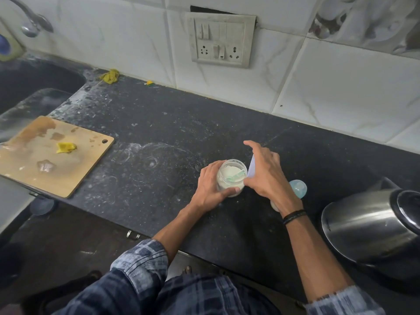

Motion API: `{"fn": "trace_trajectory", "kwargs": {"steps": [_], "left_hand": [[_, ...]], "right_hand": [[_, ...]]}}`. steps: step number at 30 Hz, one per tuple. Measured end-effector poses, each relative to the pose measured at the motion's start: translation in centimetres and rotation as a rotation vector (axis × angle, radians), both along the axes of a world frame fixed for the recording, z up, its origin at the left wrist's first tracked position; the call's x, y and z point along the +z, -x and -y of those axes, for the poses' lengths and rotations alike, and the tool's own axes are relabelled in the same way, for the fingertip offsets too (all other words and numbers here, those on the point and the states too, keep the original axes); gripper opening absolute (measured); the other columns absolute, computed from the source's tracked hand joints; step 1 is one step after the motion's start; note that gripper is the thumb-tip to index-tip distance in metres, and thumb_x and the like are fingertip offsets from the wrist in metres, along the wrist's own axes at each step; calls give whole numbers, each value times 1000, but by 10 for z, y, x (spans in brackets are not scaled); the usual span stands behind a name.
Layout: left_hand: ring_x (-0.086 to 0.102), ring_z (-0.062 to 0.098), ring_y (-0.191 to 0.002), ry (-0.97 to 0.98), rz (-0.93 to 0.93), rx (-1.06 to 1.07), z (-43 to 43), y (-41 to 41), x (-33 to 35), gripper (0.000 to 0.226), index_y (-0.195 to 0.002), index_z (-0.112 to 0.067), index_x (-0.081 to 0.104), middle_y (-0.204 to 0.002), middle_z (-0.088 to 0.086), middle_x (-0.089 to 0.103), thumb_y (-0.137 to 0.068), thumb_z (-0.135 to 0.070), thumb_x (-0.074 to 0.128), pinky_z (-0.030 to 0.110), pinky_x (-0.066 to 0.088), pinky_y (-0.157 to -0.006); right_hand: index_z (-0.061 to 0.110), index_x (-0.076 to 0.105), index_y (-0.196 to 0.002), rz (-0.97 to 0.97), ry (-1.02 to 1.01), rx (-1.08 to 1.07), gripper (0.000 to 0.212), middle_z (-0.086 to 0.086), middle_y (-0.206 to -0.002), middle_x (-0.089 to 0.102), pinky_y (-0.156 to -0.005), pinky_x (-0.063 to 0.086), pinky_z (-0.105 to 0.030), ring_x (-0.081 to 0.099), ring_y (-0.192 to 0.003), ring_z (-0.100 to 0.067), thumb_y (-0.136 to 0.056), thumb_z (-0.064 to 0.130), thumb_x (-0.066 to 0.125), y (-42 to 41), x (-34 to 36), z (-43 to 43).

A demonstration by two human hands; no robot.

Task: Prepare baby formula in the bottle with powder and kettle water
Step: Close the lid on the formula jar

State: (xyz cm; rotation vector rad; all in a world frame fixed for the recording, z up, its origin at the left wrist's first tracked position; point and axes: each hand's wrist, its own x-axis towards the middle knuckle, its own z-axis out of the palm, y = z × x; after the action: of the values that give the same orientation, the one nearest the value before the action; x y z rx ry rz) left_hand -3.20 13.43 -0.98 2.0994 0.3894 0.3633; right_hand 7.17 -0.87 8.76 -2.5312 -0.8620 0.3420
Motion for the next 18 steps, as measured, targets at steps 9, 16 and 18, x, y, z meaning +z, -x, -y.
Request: {"fn": "trace_trajectory", "kwargs": {"steps": [9,16,18], "left_hand": [[33,0,-123,37,-7,-24,0,-1,-1,88,-143,-28,46,-135,-20,45,-68,-71,65,34,31,-108],[37,16,-127,50,-47,-25,-1,0,-4,90,-144,-28,43,-135,-18,43,-67,-70,64,40,35,-107],[37,16,-127,50,-57,-25,-1,0,-5,91,-144,-27,43,-135,-18,42,-67,-69,65,42,36,-108]], "right_hand": [[42,19,-155,-227,41,162,113,-3,-150,40,-113,42,-51,35,-139,-23,-72,18,91,3,9,-8],[43,27,-147,-237,35,223,100,-2,-152,41,-113,41,-50,33,-141,-23,-72,20,89,3,14,-15],[45,27,-144,-236,46,228,98,-3,-151,40,-112,42,-50,34,-141,-23,-71,20,89,3,14,-17]]}}
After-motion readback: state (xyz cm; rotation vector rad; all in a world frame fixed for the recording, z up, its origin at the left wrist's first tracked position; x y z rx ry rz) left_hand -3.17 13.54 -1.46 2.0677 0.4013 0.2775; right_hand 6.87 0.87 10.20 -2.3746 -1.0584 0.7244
